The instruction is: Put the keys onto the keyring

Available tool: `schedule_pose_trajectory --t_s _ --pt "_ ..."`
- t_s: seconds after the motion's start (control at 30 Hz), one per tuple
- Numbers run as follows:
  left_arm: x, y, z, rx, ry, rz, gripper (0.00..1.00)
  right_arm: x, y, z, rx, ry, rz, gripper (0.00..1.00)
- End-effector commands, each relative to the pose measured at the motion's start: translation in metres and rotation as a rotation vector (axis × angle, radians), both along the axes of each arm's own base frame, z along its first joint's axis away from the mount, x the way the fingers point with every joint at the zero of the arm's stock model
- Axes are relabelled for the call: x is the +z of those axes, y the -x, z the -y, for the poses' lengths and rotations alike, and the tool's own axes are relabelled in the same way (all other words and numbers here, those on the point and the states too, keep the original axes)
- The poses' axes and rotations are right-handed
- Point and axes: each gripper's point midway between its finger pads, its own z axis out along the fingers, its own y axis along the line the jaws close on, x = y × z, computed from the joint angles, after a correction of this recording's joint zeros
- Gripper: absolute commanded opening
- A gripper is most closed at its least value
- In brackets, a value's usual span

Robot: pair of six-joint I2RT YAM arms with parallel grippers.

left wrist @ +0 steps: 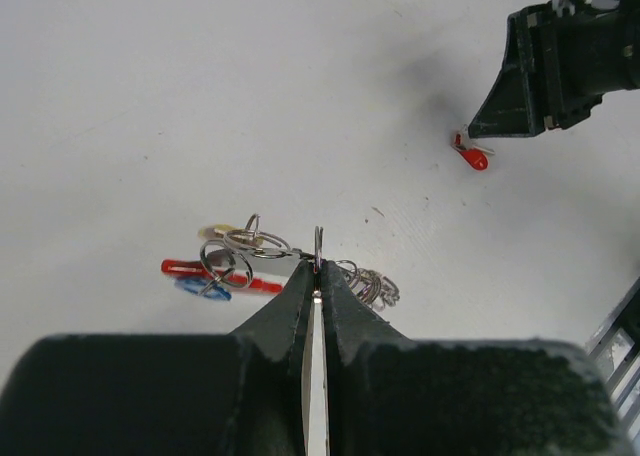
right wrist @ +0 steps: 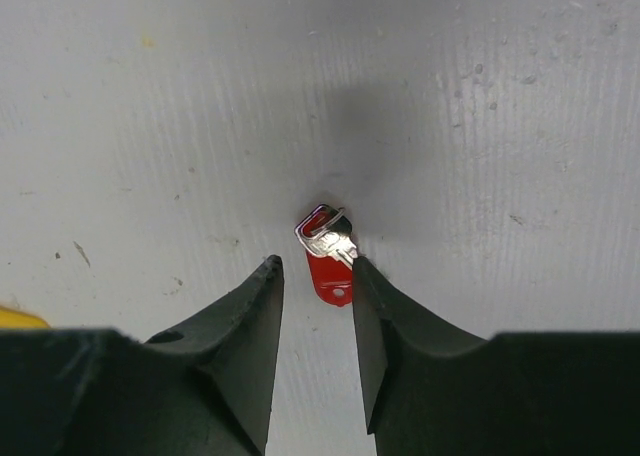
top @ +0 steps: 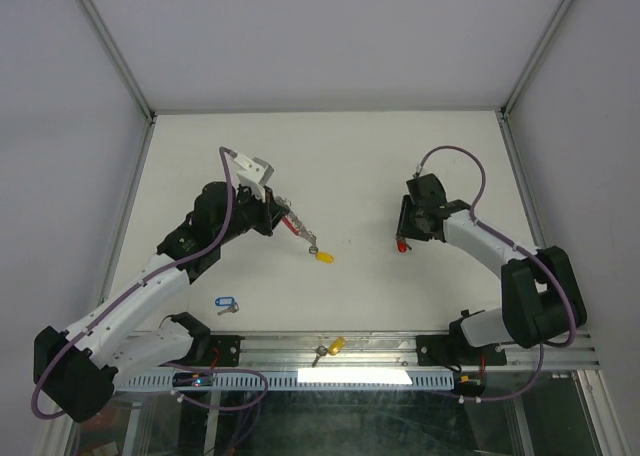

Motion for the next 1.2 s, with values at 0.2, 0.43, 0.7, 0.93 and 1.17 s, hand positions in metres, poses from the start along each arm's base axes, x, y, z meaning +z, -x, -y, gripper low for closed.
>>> schedule_pose_trajectory --t_s 0.2,0.43,0.7,0.93,1.17 --pt "0.042 0.001 0.001 -0.025 0.065 0.148 0.0 -0.004 -0.02 -0.007 -0.021 -0.018 0.008 0.35" --pt "0.044 0.001 0.005 -0.05 0.07 0.153 0.0 -0.005 -0.024 -0.004 -0.03 -0.002 0.008 0.31" --pt "0.045 0.005 0.011 -0.086 0.081 0.151 0.0 0.005 -0.029 -0.006 -0.031 -0.014 0.044 0.37" --pt "0.049 0.005 0.012 -0.09 0.092 0.163 0.0 0.003 -0.035 -0.007 -0.035 -0.004 0.04 0.31" --pt "0.046 0.006 0.012 -0.097 0.089 0.158 0.0 -0.003 -0.036 -0.002 -0.029 0.033 0.022 0.28"
